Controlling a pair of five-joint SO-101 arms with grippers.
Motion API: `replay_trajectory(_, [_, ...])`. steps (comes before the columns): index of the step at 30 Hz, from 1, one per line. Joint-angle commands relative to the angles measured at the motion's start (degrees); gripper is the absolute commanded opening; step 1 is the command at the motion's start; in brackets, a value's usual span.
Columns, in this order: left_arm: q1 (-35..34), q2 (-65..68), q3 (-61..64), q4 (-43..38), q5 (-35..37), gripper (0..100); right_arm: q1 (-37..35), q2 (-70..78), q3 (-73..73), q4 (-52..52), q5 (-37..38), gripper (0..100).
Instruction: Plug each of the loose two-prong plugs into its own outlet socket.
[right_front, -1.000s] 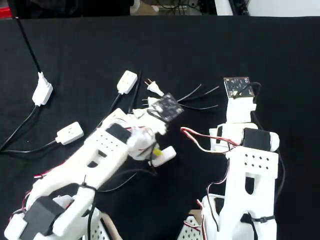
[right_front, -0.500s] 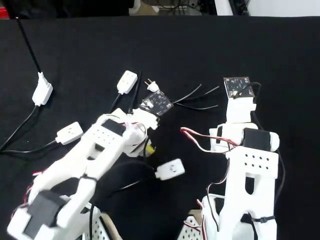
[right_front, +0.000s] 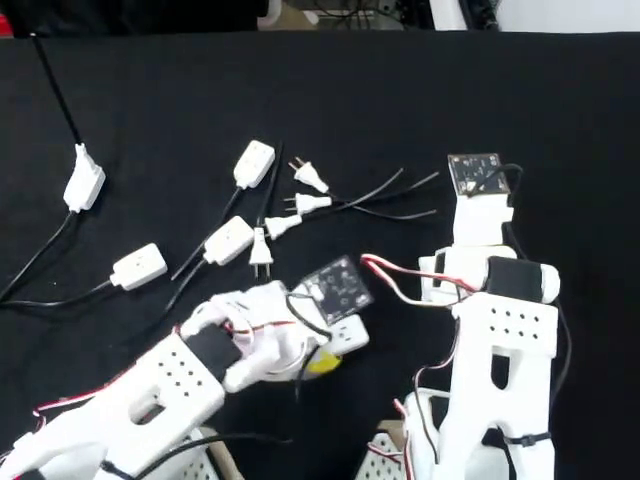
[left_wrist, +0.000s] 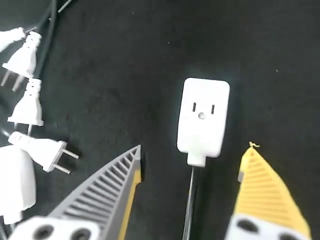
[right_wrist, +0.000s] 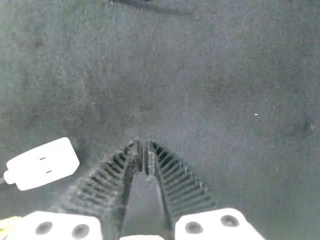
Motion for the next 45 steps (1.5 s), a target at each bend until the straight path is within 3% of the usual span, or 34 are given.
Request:
replay_trajectory(1, [1.98,4.22,-1.63,-3.69,1.23,31,-0.79,-0.31,-1.54,0.44,0.35,1.5])
replay_trajectory(7, [12.09,20.57,-10.33,-3.52,-1.76,29,-0.62,-0.31,-1.63,0.53,0.35,1.5])
replay_trajectory(10, [13.23,27.78,-14.81,-3.6,-3.16,23,-0.26,-0.31,-1.71,0.53,1.05,1.5])
replay_trajectory(23, [7.34,38.77,-21.58,-3.43,-3.08,25,2.55,-0.4,-2.51,0.62,3.16,1.5])
replay_trajectory(28, [5.58,44.57,-28.0,4.22,-3.16,25,3.08,-0.4,-2.77,1.23,3.08,1.5])
replay_trajectory(34, [1.45,52.13,-35.3,11.34,-3.25,25,9.67,-0.4,-5.05,1.85,1.93,1.5])
replay_trajectory(43, [0.13,53.1,-36.26,11.96,-3.25,2,16.18,-0.4,-7.6,1.41,-2.29,1.6])
replay_trajectory(45, [-0.57,53.01,-36.44,12.13,-3.08,4,16.88,-0.4,-7.6,1.32,-2.29,1.6])
